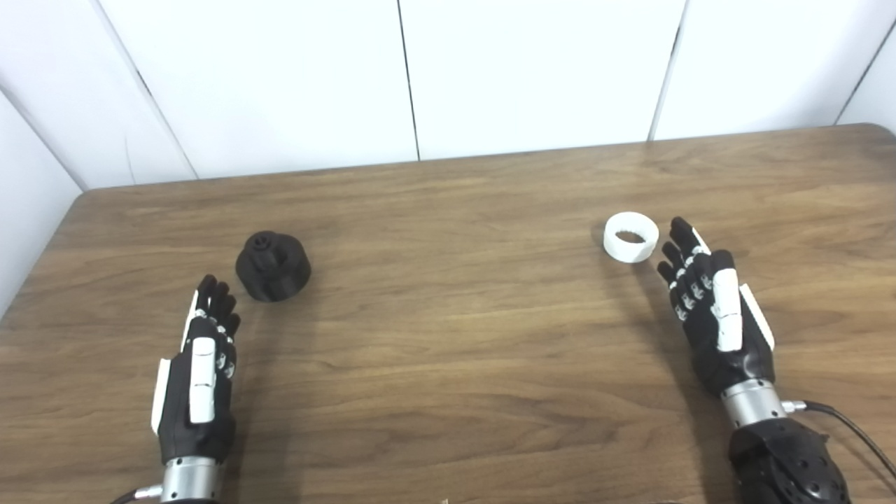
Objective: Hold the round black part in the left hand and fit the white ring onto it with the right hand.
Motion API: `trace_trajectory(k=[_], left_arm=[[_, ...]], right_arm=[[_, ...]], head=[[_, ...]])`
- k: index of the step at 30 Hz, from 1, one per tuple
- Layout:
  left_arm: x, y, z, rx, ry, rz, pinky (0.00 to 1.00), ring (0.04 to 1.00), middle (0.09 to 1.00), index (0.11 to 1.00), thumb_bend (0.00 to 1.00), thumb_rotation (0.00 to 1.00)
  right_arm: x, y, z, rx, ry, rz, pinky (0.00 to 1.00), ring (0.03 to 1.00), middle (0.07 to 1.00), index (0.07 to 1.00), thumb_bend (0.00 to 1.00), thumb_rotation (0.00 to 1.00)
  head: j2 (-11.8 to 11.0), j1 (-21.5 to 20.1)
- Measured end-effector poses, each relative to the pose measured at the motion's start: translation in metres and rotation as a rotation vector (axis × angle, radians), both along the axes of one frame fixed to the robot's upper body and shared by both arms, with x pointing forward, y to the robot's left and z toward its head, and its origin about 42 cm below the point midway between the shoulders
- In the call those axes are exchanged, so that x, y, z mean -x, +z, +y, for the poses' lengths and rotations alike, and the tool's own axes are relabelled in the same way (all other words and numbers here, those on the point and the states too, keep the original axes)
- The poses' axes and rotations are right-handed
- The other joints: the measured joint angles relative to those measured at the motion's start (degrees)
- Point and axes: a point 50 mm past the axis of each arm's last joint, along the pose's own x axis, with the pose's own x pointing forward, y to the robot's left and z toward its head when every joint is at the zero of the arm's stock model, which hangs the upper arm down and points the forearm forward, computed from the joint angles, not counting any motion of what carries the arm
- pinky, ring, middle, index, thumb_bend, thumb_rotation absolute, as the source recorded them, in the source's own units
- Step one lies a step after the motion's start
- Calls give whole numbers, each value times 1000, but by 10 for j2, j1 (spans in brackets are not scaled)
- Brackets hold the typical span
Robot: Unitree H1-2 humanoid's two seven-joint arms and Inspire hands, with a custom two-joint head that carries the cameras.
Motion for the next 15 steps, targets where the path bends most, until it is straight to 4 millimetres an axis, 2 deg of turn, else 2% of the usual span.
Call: trace_trajectory(k=[5, 15], left_arm=[[0, 0, 0, 2, -1, 1, 1000, 1000, 1000, 990, 591, 866], [0, 0, 0, 5, 0, 1, 1000, 1000, 1000, 991, 553, 870]], right_arm=[[0, 0, 0, -1, 2, 0, 1000, 1000, 1000, 957, 567, 1000], [0, 0, 0, -1, 2, 0, 1000, 1000, 1000, 957, 576, 1000]], head=[[1, -1], [1, 0]])
